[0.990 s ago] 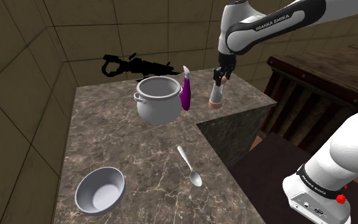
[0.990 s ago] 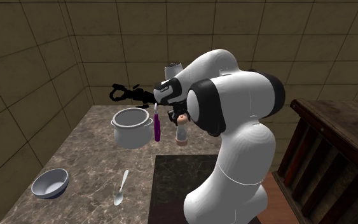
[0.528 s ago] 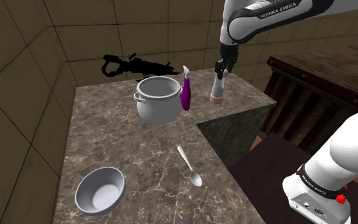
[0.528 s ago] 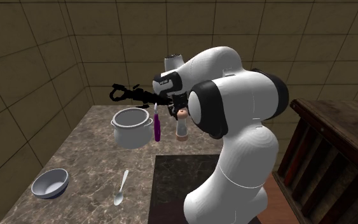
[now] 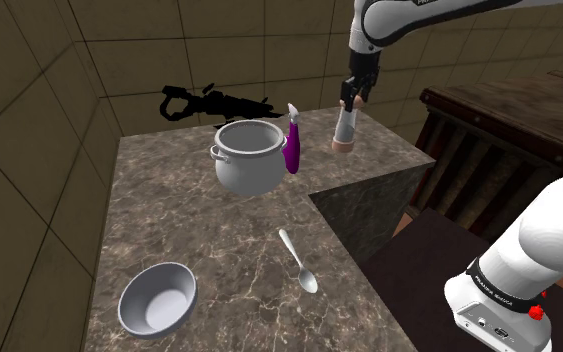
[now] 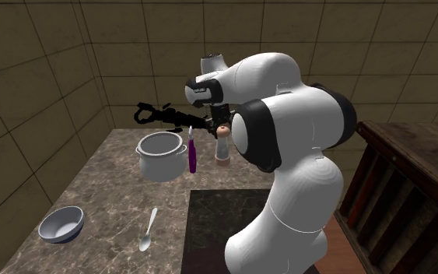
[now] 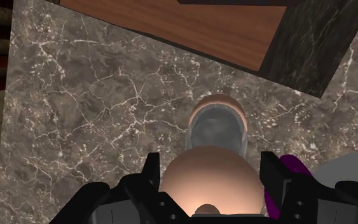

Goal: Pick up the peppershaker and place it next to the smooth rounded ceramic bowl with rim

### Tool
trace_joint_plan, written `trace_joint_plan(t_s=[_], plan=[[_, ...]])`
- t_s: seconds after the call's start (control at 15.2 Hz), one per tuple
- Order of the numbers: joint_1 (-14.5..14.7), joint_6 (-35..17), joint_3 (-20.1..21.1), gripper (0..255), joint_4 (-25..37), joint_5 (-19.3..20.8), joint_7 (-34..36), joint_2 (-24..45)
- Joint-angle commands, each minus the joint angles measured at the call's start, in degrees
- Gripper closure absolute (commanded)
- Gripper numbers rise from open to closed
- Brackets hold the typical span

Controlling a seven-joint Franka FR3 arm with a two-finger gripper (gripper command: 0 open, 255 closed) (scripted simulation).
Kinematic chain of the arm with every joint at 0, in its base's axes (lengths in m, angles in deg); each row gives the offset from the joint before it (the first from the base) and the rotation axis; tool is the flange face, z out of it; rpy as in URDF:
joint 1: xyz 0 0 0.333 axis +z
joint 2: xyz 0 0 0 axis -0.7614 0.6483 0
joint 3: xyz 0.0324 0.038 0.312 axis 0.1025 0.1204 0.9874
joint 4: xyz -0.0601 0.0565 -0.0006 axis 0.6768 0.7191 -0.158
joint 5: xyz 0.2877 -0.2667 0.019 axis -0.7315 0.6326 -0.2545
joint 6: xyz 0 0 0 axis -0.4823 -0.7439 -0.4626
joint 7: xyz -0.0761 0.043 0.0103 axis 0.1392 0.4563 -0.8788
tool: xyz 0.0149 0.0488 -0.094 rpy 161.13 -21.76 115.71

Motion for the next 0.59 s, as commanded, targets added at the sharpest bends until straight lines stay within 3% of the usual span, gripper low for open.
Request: trace_joint_plan(t_s=[0.0, 0.53], plan=[[0.04, 1.59, 0.05, 255, 1.37, -0.12, -0.22, -0.22], [0.11, 7.63, 0.13, 255, 7.17, -0.47, -1.18, -0.53]])
